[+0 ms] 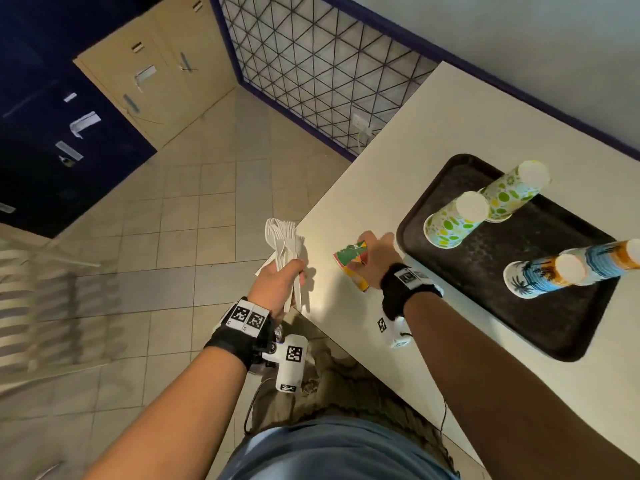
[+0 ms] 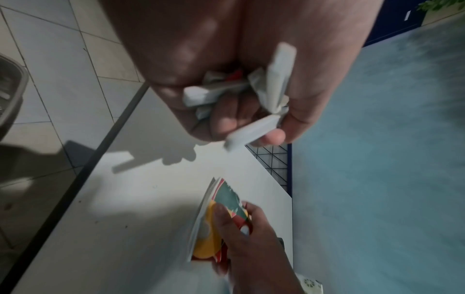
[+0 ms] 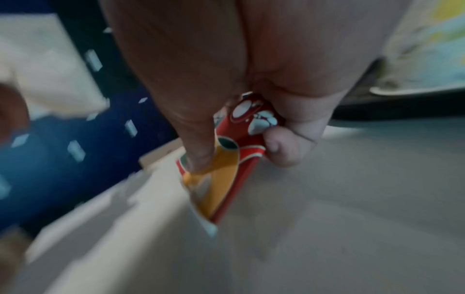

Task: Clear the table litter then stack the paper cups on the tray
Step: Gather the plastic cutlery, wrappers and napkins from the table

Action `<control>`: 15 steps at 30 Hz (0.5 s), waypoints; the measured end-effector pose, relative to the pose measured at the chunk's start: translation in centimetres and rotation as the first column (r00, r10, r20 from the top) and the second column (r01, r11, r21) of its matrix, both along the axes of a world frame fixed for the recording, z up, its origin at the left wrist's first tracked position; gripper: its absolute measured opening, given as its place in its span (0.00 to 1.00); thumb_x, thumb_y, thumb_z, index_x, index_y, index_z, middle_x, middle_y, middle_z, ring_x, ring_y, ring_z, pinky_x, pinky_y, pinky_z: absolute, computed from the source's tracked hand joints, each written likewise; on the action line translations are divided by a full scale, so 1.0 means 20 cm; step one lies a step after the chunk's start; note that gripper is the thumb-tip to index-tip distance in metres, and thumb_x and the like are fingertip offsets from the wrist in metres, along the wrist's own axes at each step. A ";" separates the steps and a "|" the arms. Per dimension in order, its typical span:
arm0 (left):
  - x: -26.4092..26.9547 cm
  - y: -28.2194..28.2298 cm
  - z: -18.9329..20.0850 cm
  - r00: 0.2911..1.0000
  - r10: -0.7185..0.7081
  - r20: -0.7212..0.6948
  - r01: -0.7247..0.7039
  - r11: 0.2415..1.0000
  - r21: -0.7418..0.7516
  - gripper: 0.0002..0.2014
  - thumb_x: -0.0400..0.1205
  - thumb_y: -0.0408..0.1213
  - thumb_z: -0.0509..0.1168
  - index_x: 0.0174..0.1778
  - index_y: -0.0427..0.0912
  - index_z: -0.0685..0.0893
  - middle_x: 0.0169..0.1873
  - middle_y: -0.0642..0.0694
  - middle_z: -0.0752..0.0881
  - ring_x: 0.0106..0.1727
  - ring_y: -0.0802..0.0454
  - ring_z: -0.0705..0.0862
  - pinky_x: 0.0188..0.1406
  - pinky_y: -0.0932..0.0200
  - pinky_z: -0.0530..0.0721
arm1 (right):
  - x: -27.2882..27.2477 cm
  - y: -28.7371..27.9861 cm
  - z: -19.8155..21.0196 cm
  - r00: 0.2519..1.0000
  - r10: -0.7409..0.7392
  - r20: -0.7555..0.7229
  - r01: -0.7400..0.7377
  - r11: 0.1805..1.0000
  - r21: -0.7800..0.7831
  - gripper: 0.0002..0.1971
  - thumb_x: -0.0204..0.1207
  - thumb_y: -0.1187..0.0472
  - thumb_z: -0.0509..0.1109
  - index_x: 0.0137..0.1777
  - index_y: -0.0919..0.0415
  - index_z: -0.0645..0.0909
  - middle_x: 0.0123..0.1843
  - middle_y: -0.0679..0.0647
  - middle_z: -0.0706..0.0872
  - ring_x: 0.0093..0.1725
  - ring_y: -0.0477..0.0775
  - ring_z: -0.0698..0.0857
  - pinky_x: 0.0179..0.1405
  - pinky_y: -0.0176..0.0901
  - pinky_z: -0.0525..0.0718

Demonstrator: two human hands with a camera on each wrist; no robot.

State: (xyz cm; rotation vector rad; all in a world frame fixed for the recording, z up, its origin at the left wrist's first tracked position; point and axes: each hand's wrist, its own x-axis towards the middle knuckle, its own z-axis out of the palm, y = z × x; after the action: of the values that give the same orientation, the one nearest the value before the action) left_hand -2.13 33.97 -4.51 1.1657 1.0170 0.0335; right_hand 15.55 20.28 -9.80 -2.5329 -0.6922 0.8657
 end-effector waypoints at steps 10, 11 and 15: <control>0.10 -0.20 0.17 0.947 0.085 0.309 0.044 0.921 -0.387 0.29 0.71 0.71 0.69 0.42 0.46 0.77 0.19 0.52 0.70 0.17 0.59 0.68 0.17 0.68 0.68 | -0.29 -0.17 0.59 0.765 -0.139 -0.629 0.590 0.541 0.599 0.10 0.89 0.59 0.63 0.67 0.58 0.72 0.43 0.54 0.86 0.38 0.55 0.85 0.30 0.48 0.83; 0.11 -0.22 0.19 0.930 0.104 0.352 0.060 0.903 -0.425 0.31 0.72 0.73 0.64 0.46 0.45 0.81 0.20 0.51 0.73 0.17 0.60 0.70 0.17 0.69 0.68 | -0.31 -0.15 0.60 0.813 -0.171 -0.556 0.536 0.593 0.601 0.12 0.88 0.56 0.63 0.68 0.59 0.71 0.42 0.52 0.85 0.36 0.56 0.84 0.29 0.48 0.83; 0.11 -0.30 0.27 0.870 0.083 0.486 0.112 0.926 -0.360 0.41 0.78 0.76 0.45 0.47 0.51 0.97 0.24 0.49 0.86 0.22 0.58 0.83 0.19 0.71 0.74 | -0.39 -0.12 0.55 0.907 -0.275 -0.318 0.420 0.630 0.653 0.17 0.88 0.51 0.66 0.65 0.64 0.71 0.42 0.55 0.85 0.31 0.45 0.85 0.27 0.36 0.81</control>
State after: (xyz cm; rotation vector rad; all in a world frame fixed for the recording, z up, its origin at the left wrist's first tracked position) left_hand 0.04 28.05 0.84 0.7487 0.5222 0.1139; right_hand 7.78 17.97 1.20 -1.7517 -0.3410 0.5346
